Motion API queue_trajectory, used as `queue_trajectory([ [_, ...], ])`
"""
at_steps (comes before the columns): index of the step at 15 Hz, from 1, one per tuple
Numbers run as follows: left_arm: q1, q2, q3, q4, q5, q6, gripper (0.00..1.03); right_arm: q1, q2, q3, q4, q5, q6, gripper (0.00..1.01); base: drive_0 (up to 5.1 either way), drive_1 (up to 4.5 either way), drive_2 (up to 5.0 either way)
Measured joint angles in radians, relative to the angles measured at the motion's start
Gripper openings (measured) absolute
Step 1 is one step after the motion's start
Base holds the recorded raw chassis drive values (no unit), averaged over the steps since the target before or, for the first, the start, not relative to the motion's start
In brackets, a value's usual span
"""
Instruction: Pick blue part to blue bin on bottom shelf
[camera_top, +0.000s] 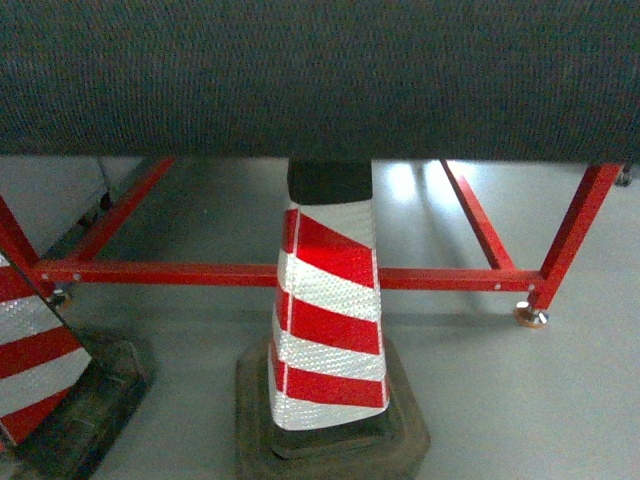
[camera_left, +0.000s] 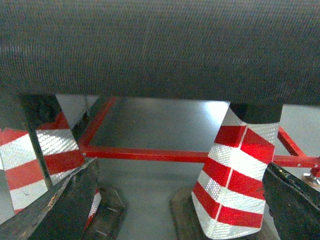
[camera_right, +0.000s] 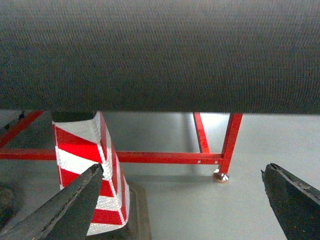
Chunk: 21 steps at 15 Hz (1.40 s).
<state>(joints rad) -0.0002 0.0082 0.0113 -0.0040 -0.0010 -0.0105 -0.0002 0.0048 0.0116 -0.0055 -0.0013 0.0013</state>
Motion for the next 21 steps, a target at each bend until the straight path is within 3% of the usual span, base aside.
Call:
queue_trajectory([
  [21,0.0,0.0,0.0,0.0,0.0,0.0,0.98,0.0,0.0,0.0,0.0,0.002,0.002,0.98,0.0,0.0,0.0],
])
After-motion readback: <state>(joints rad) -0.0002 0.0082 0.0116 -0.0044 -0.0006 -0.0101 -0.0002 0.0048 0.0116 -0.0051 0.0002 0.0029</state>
